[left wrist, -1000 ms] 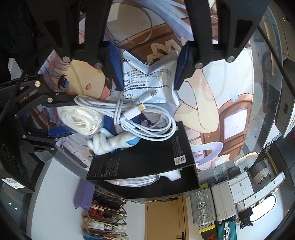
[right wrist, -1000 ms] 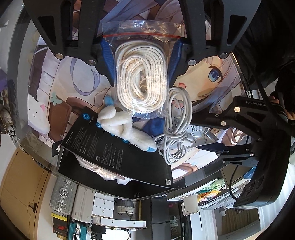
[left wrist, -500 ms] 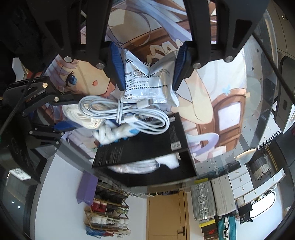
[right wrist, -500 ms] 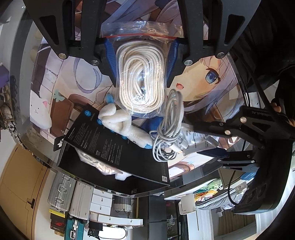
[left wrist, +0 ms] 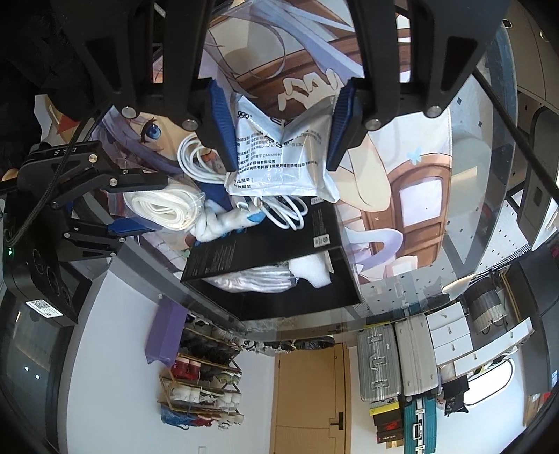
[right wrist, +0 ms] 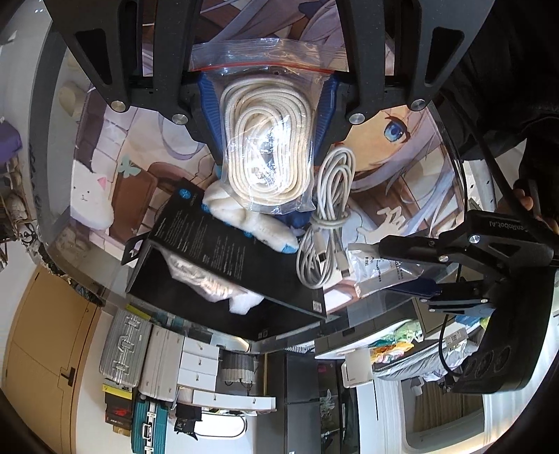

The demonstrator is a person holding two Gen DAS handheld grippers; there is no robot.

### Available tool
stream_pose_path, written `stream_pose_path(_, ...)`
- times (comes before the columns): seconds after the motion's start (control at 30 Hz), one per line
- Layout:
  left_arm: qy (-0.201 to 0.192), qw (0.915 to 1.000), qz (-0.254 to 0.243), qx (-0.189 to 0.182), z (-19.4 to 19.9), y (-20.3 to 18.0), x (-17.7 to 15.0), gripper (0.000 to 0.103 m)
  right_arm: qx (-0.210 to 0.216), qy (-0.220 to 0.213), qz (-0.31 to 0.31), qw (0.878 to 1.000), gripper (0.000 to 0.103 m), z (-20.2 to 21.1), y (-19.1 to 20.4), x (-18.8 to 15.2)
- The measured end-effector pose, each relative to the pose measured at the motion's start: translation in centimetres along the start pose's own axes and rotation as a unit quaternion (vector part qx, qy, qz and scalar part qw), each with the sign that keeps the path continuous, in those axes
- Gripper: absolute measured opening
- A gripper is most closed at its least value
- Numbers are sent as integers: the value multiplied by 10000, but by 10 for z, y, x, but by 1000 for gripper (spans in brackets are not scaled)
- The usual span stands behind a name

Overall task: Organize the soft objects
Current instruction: 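Lift and carry the rope bag and white packet over the black box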

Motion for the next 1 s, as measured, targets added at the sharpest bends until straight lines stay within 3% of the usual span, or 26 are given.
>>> stream_pose_path(0.53, -671, 9973, 314, 5, 20, 9, 22, 48, -160, -807, -398, 9958, 47, 35, -17, 26)
stream_pose_path(1.0, -875, 9945, 543, 186, 23, 16, 30, 48, -242, -1143, -742, 9904, 47, 55, -25, 37)
Point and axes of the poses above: each gripper's, at about its wrist camera, not at the fingertips, and z roughly against the way its jaws point, y to its left, x to its top, the point moved 8 cm from there along -z, roughly the way its jaws point, and after that the axes turned 3 degrees about y, right-handed, at the moved point
